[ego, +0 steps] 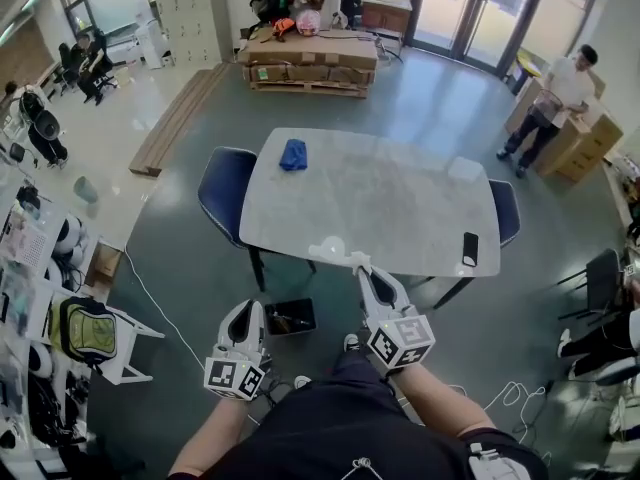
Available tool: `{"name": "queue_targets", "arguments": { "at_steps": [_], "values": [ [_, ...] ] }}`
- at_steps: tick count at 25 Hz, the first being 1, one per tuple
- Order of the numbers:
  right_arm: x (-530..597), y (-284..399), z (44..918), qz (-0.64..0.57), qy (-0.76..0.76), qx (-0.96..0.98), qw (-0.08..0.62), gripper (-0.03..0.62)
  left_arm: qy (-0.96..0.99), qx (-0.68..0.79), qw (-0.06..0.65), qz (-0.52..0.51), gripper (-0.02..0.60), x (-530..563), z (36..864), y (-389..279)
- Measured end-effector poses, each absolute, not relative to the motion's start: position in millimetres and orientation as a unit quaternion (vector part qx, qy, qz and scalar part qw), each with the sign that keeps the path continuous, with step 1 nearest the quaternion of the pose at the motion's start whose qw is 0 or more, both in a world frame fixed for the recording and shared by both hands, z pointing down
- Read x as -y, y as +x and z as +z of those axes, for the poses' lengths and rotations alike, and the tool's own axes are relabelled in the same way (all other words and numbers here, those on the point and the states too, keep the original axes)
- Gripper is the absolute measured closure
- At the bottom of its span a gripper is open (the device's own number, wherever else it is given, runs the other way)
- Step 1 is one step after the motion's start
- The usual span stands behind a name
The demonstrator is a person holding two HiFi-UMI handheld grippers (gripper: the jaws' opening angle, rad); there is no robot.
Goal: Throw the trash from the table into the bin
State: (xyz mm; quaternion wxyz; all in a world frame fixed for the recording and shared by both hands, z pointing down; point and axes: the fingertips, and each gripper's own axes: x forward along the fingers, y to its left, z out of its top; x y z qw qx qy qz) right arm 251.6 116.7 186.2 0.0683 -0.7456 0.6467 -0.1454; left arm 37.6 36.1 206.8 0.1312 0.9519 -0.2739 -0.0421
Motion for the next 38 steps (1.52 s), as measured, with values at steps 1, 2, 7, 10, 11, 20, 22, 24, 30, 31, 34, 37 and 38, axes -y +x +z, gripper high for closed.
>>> {"name": "queue_targets", "arguments": {
  "at_steps": [1, 2, 7, 10, 11, 20, 22, 24, 30, 31, 34, 37, 38],
  "values": [
    [-119.0, 246.9, 185.6, -0.148, -0.741, -0.651, 0.065, 0.542, 0.950, 0.281, 0.130, -0.046, 0.581, -36.9, 202.7, 35.0],
    [-120.2, 242.3, 185.9, -0.151, -0.737, -0.656, 0.062, 0.542, 0.948, 0.287, 0.129, -0.049, 0.581, -38.2, 197.9, 32.1],
    [-109.0, 212.3, 188.7, -0.155, -0.704, -0.692, 0.042, 0.542, 0.940, 0.312, 0.123, -0.060, 0.581, -45.0, 198.3, 13.9],
    [-105.5, 189.3, 200.8, -0.169, -0.680, -0.713, 0.032, 0.542, 0.929, 0.344, 0.125, -0.056, 0.581, -51.4, 209.2, -7.9],
    [-104.9, 182.7, 205.4, -0.173, -0.672, -0.720, 0.025, 0.542, 0.924, 0.357, 0.127, -0.057, 0.581, -54.1, 213.6, -16.5],
    [-71.9, 123.1, 267.3, -0.236, -0.585, -0.774, -0.050, 0.542, 0.864, 0.483, 0.143, -0.028, 0.581, -67.4, 258.0, -102.8],
    [-55.0, 120.3, 296.7, -0.244, -0.567, -0.783, -0.076, 0.542, 0.852, 0.504, 0.139, -0.023, 0.581, -65.4, 268.5, -109.5],
    [-36.3, 121.0, 338.2, -0.252, -0.556, -0.785, -0.107, 0.542, 0.842, 0.523, 0.135, -0.019, 0.581, -62.2, 285.6, -114.0],
    [-34.2, 119.2, 502.2, -0.299, -0.519, -0.773, -0.210, 0.542, 0.808, 0.567, 0.155, 0.034, 0.581, -81.3, 373.1, -129.5],
    [-29.3, 120.4, 527.6, -0.300, -0.514, -0.772, -0.223, 0.542, 0.804, 0.572, 0.160, 0.040, 0.581, -76.1, 392.3, -129.9],
    [-19.7, 120.0, 604.5, -0.322, -0.502, -0.762, -0.252, 0.542, 0.793, 0.579, 0.183, 0.053, 0.581, -60.7, 452.2, -133.5],
    [-15.9, 118.7, 679.6, -0.341, -0.496, -0.748, -0.279, 0.542, 0.787, 0.579, 0.207, 0.062, 0.581, -55.2, 509.0, -134.8],
    [-14.6, 119.0, 704.0, -0.347, -0.496, -0.743, -0.287, 0.542, 0.785, 0.577, 0.214, 0.064, 0.581, -54.9, 527.4, -133.8]
  ]
}}
